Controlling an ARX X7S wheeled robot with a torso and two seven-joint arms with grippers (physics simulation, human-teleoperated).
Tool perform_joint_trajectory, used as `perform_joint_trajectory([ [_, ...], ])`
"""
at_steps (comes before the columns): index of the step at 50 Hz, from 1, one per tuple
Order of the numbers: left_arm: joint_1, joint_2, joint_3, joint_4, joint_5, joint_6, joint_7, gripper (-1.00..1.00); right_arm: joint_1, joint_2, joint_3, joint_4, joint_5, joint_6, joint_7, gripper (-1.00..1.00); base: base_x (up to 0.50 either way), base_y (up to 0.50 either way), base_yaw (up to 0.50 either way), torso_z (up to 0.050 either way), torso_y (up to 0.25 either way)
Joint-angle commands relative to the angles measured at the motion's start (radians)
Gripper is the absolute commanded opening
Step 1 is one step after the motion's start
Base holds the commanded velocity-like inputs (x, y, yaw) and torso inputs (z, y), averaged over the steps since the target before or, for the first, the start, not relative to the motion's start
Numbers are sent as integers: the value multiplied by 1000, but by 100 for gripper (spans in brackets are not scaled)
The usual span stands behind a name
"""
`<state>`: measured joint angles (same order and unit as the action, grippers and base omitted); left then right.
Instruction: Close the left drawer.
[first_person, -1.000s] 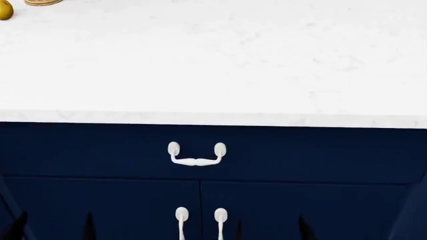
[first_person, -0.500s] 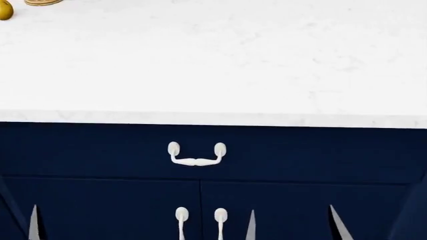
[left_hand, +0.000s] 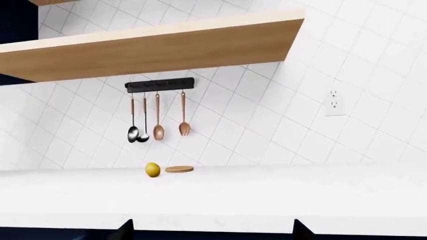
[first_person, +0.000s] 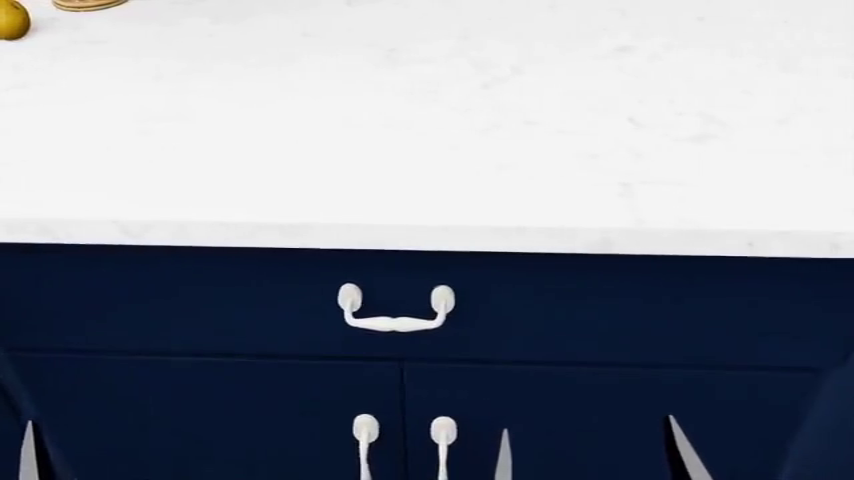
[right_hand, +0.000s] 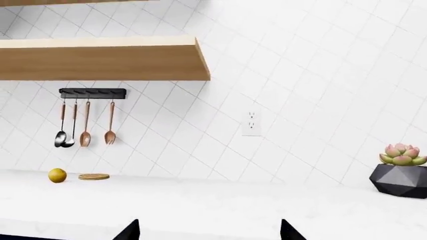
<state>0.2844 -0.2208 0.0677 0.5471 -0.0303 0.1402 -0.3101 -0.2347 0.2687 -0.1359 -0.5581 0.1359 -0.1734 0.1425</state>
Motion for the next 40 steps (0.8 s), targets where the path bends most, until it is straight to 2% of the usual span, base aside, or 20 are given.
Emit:
perform_joint_trajectory([
  [1, 3, -5, 2, 5, 5, 1, -13, 100, -1, 8, -10, 5, 29, -10, -9, 100, 0, 0, 500, 0, 0],
  [40, 9, -19, 14, 15, 23, -3, -51, 100, 6, 29, -30, 45, 36, -32, -11, 100, 0, 0, 500, 0, 0],
])
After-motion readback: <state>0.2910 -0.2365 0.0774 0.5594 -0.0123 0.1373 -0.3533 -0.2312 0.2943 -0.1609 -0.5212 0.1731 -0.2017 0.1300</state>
